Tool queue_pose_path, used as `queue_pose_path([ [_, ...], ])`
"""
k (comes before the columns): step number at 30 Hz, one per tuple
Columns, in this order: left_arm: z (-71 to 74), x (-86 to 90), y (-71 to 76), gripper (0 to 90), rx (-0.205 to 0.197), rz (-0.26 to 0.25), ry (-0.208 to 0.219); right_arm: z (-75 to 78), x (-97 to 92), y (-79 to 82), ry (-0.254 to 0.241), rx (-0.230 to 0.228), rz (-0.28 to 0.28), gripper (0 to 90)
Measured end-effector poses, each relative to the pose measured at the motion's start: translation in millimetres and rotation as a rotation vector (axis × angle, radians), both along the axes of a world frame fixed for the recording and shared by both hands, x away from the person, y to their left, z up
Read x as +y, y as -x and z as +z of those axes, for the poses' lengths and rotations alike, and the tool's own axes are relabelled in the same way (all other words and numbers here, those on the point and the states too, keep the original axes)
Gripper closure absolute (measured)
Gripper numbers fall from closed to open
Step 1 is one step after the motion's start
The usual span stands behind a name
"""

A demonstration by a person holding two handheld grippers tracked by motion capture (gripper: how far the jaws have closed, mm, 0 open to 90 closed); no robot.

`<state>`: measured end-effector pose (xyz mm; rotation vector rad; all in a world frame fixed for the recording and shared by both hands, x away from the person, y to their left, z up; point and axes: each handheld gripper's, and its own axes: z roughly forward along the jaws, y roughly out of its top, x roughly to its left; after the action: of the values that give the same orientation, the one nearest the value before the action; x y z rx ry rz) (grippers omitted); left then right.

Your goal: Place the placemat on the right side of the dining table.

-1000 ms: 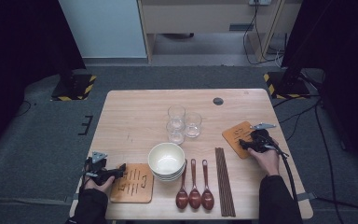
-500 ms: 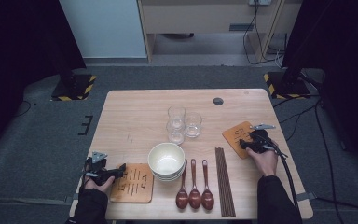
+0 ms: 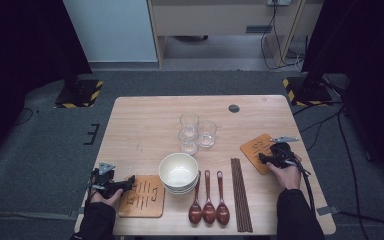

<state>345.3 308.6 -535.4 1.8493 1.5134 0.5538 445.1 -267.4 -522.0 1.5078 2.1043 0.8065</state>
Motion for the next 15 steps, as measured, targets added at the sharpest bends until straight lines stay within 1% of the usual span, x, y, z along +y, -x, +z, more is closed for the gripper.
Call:
queue_pose_path([
  [1, 0.0, 0.0, 0.0, 2.1, 0.000, 0.000, 0.000, 0.0, 0.0, 0.0, 0.000, 0.000, 0.000, 39.9],
  [2, 0.0, 0.0, 0.0, 2.1, 0.000, 0.000, 0.000, 1.3, -1.8, -1.3, -0.002, -0.023, 0.021, 39.1],
  [4, 0.0, 0.0, 0.0, 2.0, 0.000, 0.000, 0.000, 3.0, -4.3, -2.8, -0.017, -0.038, 0.050, 39.0],
  [5, 0.0, 0.0, 0.0, 2.0, 0.000, 0.000, 0.000, 3.3, -4.6, -3.4, -0.024, -0.037, 0.062, 38.8],
  [7, 0.0, 0.0, 0.0, 2.0, 0.000, 0.000, 0.000, 2.0, -5.0, -4.2, -0.016, -0.037, 0.089, 38.1],
  [8, 0.0, 0.0, 0.0, 2.0, 0.000, -0.001, 0.000, 1.0, -5.1, -4.4, -0.013, -0.024, 0.101, 38.0],
  [9, 0.0, 0.0, 0.0, 2.0, 0.000, -0.001, 0.000, 1.0, -5.1, -4.4, -0.013, -0.024, 0.101, 38.0],
  [10, 0.0, 0.0, 0.0, 2.0, 0.000, -0.001, 0.000, -2.5, -5.9, -5.6, -0.011, -0.019, 0.124, 36.9],
  [14, 0.0, 0.1, 0.0, 2.0, 0.000, -0.002, 0.000, -3.4, -8.5, -7.4, -0.025, -0.018, 0.135, 36.7],
  [15, 0.0, 0.1, 0.0, 2.0, 0.000, -0.002, 0.000, -4.0, -10.7, -8.1, -0.034, -0.017, 0.160, 34.7],
])
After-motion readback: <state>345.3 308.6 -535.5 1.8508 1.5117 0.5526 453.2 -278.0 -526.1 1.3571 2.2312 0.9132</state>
